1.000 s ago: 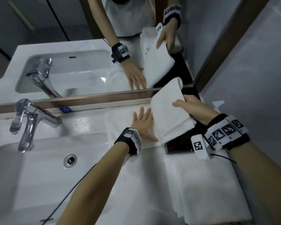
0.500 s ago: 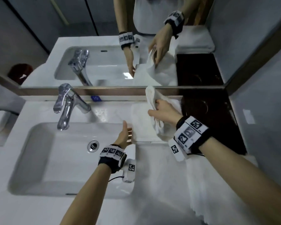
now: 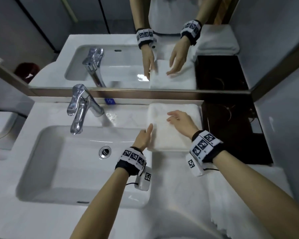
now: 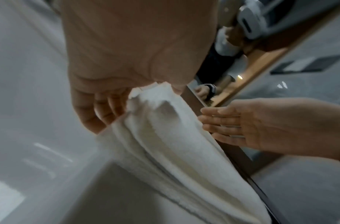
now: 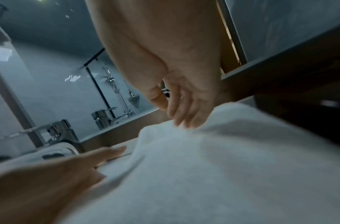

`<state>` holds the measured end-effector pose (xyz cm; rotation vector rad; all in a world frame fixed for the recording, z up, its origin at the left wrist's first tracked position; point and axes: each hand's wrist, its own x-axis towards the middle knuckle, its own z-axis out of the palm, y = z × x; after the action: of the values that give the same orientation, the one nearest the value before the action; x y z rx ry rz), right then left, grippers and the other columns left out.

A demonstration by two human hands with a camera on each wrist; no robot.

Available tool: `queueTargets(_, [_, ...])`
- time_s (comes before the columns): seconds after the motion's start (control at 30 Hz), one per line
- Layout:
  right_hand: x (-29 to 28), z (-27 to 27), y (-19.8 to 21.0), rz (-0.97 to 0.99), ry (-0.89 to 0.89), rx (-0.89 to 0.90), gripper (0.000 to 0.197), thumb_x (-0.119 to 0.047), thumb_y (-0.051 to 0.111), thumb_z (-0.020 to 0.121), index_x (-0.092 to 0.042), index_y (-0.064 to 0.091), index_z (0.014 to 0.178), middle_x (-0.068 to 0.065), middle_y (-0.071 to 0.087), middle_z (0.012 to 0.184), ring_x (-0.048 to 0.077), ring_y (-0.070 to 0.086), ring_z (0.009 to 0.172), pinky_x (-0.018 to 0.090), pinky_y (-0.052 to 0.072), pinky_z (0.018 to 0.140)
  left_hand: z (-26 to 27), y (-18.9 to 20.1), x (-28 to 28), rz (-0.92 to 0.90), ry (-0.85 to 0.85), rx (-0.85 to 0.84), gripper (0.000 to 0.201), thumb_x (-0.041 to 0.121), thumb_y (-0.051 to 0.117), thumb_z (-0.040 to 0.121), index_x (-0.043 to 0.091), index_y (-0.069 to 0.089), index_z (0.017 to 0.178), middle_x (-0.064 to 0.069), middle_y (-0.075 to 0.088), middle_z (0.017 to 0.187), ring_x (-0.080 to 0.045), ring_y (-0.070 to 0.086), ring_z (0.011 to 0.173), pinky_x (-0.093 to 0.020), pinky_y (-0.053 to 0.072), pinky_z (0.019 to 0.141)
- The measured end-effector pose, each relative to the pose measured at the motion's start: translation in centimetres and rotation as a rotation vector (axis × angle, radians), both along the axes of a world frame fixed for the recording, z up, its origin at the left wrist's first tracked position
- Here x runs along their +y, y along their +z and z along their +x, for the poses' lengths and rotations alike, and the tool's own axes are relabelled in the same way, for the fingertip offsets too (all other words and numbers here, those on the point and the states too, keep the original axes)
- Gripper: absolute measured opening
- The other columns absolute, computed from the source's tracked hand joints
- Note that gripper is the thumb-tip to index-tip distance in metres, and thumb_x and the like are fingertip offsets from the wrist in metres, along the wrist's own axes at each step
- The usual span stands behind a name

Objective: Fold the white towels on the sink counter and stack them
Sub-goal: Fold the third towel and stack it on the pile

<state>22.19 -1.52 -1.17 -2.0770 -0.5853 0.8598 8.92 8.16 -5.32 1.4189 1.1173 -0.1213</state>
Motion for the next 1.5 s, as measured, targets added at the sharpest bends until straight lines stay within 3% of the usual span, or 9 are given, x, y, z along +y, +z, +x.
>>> queueTargets(0.1, [-2.6,1.5,-0.4,-0.183,-0.043,-0.365,0.036,-0.012,0.047,0.092,-0.011,0.055,0.127,0.011,0.044,0.14,0.029,0.04,0.13,0.035,0.031,0.109,1.5,-0.1,-0.8,0.173,-0.046,0.085,0.08,0.048,0.056,0.088,-0.009,0.023,0.135,-0.018,0.047,0.129,-0.034,0.048,0.123,-0.041,0.04,0.105])
queueTargets(0.4, [-6.2,-0.9,-1.5,-0.479,0.3,-0.128,0.059,-0.026,0.042,0.097,-0.032,0.016,0.15,-0.002,-0.018,0.159,0.035,-0.007,0.146,0.047,0.006,0.119,-1.5,-0.6,-1.2,0.112,-0.085,0.125,0.056,0.03,0.049,0.096,-0.011,0.031,0.129,-0.023,0.05,0.13,-0.033,0.051,0.12,-0.033,0.042,0.097])
queueTargets(0.47, [-6.8,-1.8,-1.5,-0.418,0.204,-0.077,0.064,-0.021,0.049,0.094,-0.029,0.017,0.15,0.006,-0.011,0.159,0.034,0.008,0.146,0.044,0.016,0.118,-3.2,-0.9,-0.8,0.048,-0.135,0.138,0.055,0.035,0.049,0.095,-0.008,0.04,0.129,-0.019,0.055,0.128,-0.032,0.056,0.115,-0.038,0.045,0.1])
queueTargets(0.6, [-7.6,-3.3,-1.2,-0.362,-0.025,0.034,0.084,-0.021,0.066,0.085,-0.01,0.01,0.146,0.018,0.027,0.149,0.036,0.037,0.133,0.044,0.033,0.11,-5.5,-0.5,-0.5,-0.067,-0.064,0.079,0.058,0.04,0.061,0.086,-0.001,0.052,0.126,-0.005,0.066,0.094,-0.019,0.063,0.079,-0.029,0.052,0.065])
queueTargets(0.73, [-9.1,-4.7,-0.4,-0.19,-0.185,0.326,0.068,-0.022,0.074,0.079,0.004,0.041,0.133,0.018,0.054,0.133,0.032,0.052,0.122,0.043,0.041,0.105,-6.5,0.4,-1.7,-0.03,-0.044,0.087,0.067,0.046,0.059,0.086,-0.003,0.046,0.13,-0.016,0.061,0.122,-0.031,0.061,0.108,-0.043,0.049,0.098])
queueTargets(0.87, [-12.1,-6.3,2.3,0.103,-0.275,0.43,0.057,-0.008,0.07,0.081,-0.001,0.045,0.131,0.018,0.057,0.129,0.031,0.057,0.116,0.042,0.046,0.1,-7.4,2.5,-4.0,0.067,0.0,-0.036,0.046,0.033,0.05,0.093,0.001,0.038,0.124,-0.013,0.053,0.127,-0.027,0.057,0.109,-0.041,0.05,0.091])
queueTargets(0.97, [-15.7,-6.2,5.2,0.196,-0.298,0.379,0.054,-0.01,0.071,0.08,-0.007,0.046,0.128,0.011,0.059,0.125,0.026,0.059,0.111,0.041,0.05,0.095,-7.6,5.4,-6.5,0.096,-0.041,-0.197,0.034,0.033,0.05,0.094,0.014,0.034,0.118,-0.004,0.053,0.122,-0.015,0.057,0.1,-0.027,0.05,0.074])
queueTargets(1.23, [-29.4,-4.0,10.3,0.123,-0.461,0.007,0.051,-0.019,0.071,0.079,-0.011,0.052,0.125,0.002,0.058,0.114,0.016,0.055,0.093,0.019,0.041,0.062,-3.7,9.3,-19.0,0.158,-0.257,-0.326,0.034,0.037,0.045,0.097,0.011,0.032,0.115,-0.002,0.051,0.112,-0.018,0.059,0.097,-0.033,0.056,0.068])
queueTargets(1.5, [-35.6,-5.5,8.2,-0.134,-0.48,-0.344,0.055,-0.025,0.063,0.083,-0.003,0.042,0.129,0.017,0.052,0.13,0.031,0.054,0.113,0.036,0.044,0.091,-2.8,7.4,-27.0,0.191,-0.257,-0.279,0.039,0.036,0.046,0.096,0.005,0.035,0.115,-0.009,0.053,0.115,-0.026,0.058,0.105,-0.046,0.051,0.091])
